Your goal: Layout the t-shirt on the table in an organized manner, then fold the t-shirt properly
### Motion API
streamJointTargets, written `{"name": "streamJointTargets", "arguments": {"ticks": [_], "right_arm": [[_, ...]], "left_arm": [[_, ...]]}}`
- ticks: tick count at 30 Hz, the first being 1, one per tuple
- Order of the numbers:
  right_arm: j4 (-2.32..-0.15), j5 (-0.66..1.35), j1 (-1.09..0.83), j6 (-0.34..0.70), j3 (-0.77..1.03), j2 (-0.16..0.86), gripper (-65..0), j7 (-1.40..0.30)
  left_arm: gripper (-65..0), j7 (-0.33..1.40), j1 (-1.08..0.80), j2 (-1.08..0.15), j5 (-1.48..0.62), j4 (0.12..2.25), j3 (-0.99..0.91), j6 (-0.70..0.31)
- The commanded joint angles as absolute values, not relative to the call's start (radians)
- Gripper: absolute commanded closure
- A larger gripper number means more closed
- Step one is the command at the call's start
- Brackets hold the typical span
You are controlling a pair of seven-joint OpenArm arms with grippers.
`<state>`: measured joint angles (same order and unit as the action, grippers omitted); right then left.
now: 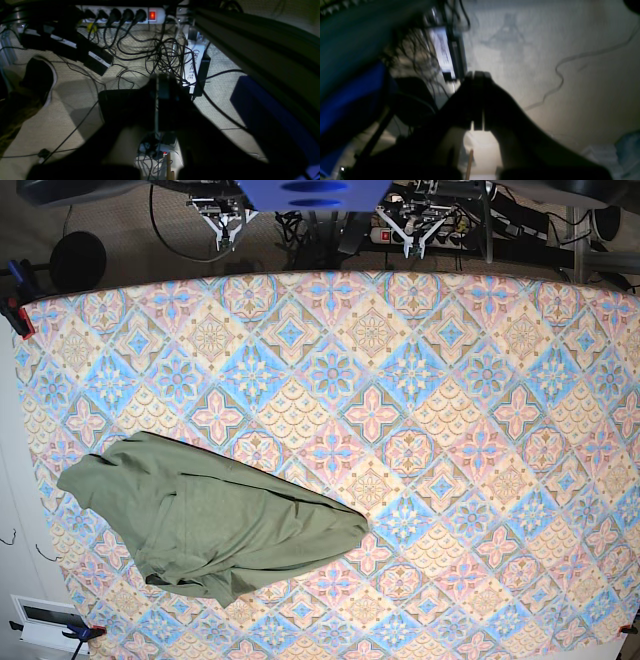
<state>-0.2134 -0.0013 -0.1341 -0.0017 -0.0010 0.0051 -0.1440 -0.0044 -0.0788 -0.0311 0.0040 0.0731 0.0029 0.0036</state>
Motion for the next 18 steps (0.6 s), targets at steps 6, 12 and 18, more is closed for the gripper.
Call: {"name": "streamJointTargets", "arguments": {"ticks": [6,12,18], "right_arm": [[-0.219,-0.002,-0.125,-0.002,0.001,0.007,-0.2,-0.133],[-0.219,-0.002,-0.125,-0.002,0.001,0.007,0.0,-0.133],[-0.246,-0.002,-0.189,-0.002,0.002,0.007,0.0,-0.131]], "left_arm": [[-0.1,-0.004,-0.091,-0.036,0.008,0.073,0.004,0.004],[-0.1,-0.004,-0.094,-0.036,0.008,0.073,0.004,0.004],[-0.1,-0.004,-0.159,-0.062,0.012,0.120,0.007,0.004]]}}
